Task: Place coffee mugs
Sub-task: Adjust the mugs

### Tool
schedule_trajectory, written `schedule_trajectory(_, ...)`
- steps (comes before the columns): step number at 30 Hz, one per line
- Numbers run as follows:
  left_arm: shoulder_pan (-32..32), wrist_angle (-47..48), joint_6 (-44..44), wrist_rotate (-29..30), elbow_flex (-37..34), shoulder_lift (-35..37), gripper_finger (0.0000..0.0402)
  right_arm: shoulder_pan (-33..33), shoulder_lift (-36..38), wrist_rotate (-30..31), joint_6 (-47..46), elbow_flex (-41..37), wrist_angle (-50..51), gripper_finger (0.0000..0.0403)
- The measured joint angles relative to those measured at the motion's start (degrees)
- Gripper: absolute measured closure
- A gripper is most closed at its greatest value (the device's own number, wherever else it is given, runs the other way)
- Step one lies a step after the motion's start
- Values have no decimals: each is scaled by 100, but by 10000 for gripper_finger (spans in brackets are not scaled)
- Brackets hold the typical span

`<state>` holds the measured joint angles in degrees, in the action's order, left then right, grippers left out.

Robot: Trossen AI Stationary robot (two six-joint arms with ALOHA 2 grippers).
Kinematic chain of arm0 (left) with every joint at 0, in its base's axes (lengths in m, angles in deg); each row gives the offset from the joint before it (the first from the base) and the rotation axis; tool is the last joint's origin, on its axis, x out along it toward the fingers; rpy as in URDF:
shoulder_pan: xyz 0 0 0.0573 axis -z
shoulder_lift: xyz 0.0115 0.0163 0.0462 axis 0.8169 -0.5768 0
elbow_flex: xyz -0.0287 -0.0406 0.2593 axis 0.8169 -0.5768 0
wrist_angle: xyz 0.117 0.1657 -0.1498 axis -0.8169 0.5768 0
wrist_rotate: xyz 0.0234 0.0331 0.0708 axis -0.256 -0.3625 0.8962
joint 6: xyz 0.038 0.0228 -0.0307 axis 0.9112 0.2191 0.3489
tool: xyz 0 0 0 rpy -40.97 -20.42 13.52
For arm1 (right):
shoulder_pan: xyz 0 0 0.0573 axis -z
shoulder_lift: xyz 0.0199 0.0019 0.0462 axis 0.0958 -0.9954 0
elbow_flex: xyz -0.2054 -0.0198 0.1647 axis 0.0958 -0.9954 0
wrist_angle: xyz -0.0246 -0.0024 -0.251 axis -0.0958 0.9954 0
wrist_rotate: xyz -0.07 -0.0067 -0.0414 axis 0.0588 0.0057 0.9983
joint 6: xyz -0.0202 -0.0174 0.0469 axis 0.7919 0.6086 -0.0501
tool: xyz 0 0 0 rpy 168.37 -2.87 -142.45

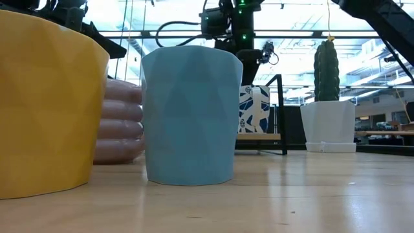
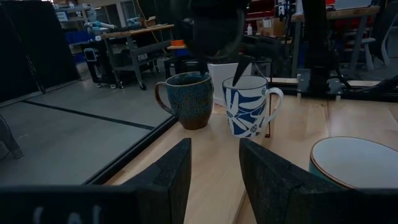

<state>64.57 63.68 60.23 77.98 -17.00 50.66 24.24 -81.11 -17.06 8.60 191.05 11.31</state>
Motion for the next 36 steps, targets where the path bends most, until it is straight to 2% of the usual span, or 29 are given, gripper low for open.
schedule_trajectory(5, 0, 2, -1, 2, 0, 0, 261, 285, 0, -455, 104, -4, -43, 65)
schedule_trajectory(12, 0, 2, 1, 0, -2, 0, 261, 517, 0, -865, 264, -31, -256, 95)
schedule_trajectory(23, 1, 10, 1, 0, -2, 0, 261, 536, -9, -877, 415, -428, -334, 158)
schedule_trajectory(30, 2, 11, 1, 0, -2, 0, 261, 540, -9, -862, 430, -444, -369, 203)
schedule_trajectory(36, 2, 11, 1, 0, -2, 0, 261, 540, -9, -856, 537, -444, -369, 226)
